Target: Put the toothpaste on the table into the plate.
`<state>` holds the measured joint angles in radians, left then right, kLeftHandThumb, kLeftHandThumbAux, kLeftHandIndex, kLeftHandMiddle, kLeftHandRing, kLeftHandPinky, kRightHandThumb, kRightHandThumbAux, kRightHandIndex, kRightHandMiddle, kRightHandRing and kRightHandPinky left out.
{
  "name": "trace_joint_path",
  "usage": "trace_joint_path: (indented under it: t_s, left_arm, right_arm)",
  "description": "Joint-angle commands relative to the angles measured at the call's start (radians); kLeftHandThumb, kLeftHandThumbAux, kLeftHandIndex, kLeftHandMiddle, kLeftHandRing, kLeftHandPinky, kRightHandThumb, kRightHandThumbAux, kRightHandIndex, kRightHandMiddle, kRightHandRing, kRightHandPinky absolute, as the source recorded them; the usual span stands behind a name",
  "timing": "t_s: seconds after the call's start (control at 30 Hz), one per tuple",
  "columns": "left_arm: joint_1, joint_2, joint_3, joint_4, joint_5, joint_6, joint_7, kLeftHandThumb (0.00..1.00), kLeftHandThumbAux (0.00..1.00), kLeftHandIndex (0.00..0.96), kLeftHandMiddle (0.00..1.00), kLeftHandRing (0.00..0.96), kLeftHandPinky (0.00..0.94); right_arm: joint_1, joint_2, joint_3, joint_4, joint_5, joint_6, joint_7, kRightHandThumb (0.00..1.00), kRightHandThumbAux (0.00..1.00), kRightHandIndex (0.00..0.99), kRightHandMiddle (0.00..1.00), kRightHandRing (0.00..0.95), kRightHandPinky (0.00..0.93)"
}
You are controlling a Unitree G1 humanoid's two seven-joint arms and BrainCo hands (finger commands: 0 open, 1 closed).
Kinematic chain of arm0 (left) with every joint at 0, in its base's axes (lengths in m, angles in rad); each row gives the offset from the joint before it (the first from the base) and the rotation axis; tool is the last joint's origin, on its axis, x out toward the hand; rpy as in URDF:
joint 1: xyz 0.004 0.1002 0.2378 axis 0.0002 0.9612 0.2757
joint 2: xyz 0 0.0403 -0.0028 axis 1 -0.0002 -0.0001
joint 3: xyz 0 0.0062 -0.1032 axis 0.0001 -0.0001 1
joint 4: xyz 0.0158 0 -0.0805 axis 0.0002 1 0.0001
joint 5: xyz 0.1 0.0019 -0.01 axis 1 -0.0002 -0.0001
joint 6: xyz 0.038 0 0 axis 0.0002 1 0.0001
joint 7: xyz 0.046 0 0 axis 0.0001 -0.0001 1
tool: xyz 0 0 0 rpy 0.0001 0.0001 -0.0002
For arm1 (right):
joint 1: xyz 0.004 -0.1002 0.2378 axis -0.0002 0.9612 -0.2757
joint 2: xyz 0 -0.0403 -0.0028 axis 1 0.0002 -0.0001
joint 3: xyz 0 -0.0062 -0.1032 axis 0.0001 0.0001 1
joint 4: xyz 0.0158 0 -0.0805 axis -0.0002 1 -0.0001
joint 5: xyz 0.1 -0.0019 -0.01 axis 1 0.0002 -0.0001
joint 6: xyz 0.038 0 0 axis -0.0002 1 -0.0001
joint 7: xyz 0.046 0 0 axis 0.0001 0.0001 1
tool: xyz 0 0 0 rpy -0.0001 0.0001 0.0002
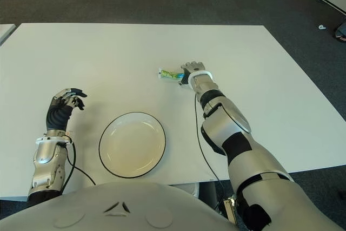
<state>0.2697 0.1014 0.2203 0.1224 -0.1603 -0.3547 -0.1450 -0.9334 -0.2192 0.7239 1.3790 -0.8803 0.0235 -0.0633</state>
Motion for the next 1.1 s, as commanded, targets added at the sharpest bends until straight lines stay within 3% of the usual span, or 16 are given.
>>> trace_joint_path:
  t_s: [0.03,0.57,0.83,1.1]
  left_arm:
    - [0.004,-0.001,-0.001,-0.004,-0.004,0.021,0.001,0.838,0.673,0.436,0.488,0.651,0.646]
    - [-0.003,0.004,0.003,0.001,-0.005,0.030,-0.001,0.838,0.672,0.438,0.488,0.657,0.649]
    - [0.005,0.004,0.000,-0.013,-0.028,0.028,-0.015,0.839,0.673,0.439,0.484,0.651,0.654]
    - [0.008,0.009,0.000,-0.021,-0.029,0.035,-0.015,0.839,0.673,0.442,0.480,0.648,0.626]
  right_arm:
    - [-0.012,-0.008,-0.004,0.001,0.007,-0.004,0.038,0.336,0.375,0.000,0.000,0.000,0.000]
    - [-0.006,-0.006,0.007,0.001,-0.001,-0.031,0.065,0.365,0.321,0.000,0.000,0.000,0.000]
    - [-0.008,0.002,0.008,0.000,0.000,-0.037,0.075,0.353,0.366,0.000,0.000,0.000,0.000]
    - [-0.003,0.012,0.001,0.000,0.007,-0.037,0.060,0.300,0.496,0.000,0.000,0.000,0.000]
